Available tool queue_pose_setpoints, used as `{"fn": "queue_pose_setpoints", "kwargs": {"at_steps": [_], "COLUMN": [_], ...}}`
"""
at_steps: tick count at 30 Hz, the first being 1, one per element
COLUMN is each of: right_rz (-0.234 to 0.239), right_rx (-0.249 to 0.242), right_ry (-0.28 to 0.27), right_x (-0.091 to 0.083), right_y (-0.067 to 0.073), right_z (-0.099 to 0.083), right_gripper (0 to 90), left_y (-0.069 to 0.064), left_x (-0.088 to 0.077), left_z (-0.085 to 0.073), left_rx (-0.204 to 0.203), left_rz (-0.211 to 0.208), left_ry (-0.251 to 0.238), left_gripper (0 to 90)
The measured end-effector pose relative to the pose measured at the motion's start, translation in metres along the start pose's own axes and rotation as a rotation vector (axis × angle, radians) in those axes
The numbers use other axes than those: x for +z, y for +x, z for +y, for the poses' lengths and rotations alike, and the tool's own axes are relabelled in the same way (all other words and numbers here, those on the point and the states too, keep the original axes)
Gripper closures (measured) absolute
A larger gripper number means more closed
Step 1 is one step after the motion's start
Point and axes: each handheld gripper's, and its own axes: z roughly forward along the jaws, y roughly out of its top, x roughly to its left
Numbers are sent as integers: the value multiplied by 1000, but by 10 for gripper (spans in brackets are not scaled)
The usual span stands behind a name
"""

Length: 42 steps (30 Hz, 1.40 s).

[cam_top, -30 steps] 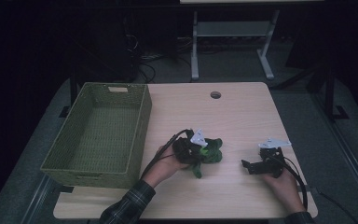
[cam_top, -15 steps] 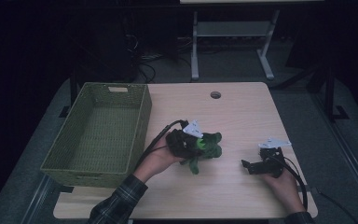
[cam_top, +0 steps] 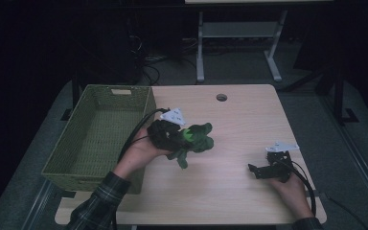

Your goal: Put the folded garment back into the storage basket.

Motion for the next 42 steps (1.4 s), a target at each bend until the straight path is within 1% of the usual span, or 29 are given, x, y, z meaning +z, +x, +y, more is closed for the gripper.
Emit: {"fn": "queue_pose_setpoints", "kwargs": {"at_steps": [1,2,5,9,15,19,24,27,31,32,33,34,35,37,38,41,42], "right_rz": [0,0,0,-1,-1,-1,-1,-1,-1,-1,-1,-1,-1,0,-1,-1,-1], "right_rx": [0,-1,0,1,1,1,1,1,1,1,1,2,1,1,2,2,1], "right_ry": [0,0,1,0,0,0,1,1,1,1,1,1,1,1,1,1,0], "right_x": [0,0,0,0,0,0,0,0,0,0,0,0,0,0,0,0,0], "right_y": [0,0,0,0,0,0,0,0,0,0,0,0,0,0,0,0,0], "right_z": [0,0,0,0,0,0,0,0,0,0,0,0,0,0,0,0,0], "right_gripper": [24,24,24,24,24,24,24,24,24,24,24,24,24,24,24,24,24], "left_y": [2,3,8,13,22,26,32,35,40,42,42,44,46,48,49,52,53], "left_x": [-6,-11,-28,-50,-80,-99,-122,-130,-138,-140,-140,-143,-144,-144,-144,-142,-140], "left_z": [-1,-3,-8,-15,-27,-35,-48,-59,-74,-78,-78,-85,-88,-94,-96,-104,-106], "left_rx": [-4,-16,-20,-46,-74,-93,-116,-139,-170,-181,-181,-199,-201,-221,-217,-237,-248], "left_rz": [2,7,35,66,129,174,253,301,362,372,372,392,401,410,418,443,453], "left_ry": [0,-11,-18,-39,-52,-65,-52,-40,-20,-15,-15,-16,-11,-4,6,21,19], "left_gripper": [742,742,742,742,742,742,742,742,742,741,741,741,742,742,742,741,741]}}
